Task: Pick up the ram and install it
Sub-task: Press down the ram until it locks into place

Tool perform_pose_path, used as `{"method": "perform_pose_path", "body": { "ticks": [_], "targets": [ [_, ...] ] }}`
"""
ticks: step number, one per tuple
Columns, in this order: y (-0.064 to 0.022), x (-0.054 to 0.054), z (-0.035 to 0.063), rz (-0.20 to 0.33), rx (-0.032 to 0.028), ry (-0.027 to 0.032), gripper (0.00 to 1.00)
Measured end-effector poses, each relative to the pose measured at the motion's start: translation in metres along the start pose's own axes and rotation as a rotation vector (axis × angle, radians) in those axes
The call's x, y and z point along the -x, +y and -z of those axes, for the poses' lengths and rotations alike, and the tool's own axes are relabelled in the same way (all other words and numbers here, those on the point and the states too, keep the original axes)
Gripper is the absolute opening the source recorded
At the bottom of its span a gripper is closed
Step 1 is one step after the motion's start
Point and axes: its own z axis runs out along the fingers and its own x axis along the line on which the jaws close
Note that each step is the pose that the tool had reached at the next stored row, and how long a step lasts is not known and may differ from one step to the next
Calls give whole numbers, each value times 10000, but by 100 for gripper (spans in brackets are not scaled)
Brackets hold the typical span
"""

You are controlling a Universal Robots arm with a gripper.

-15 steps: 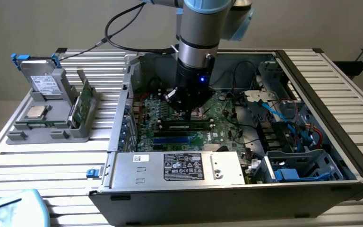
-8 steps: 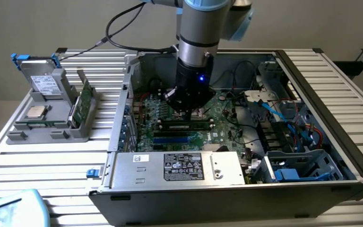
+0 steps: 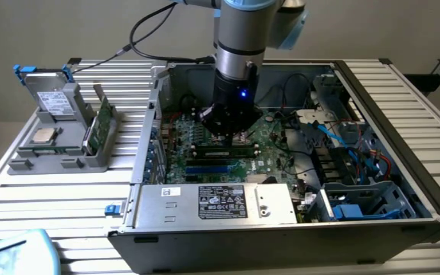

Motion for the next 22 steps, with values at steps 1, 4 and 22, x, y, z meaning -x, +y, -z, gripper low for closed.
{"method": "perform_pose_path", "body": {
  "ticks": [1, 4, 22],
  "targets": [
    [0, 0, 2, -81, -23, -7, 11],
    [0, -1, 10, -322, -92, -21, 11],
    [-2, -4, 60, -1795, -477, -117, 11]
  ]
}}
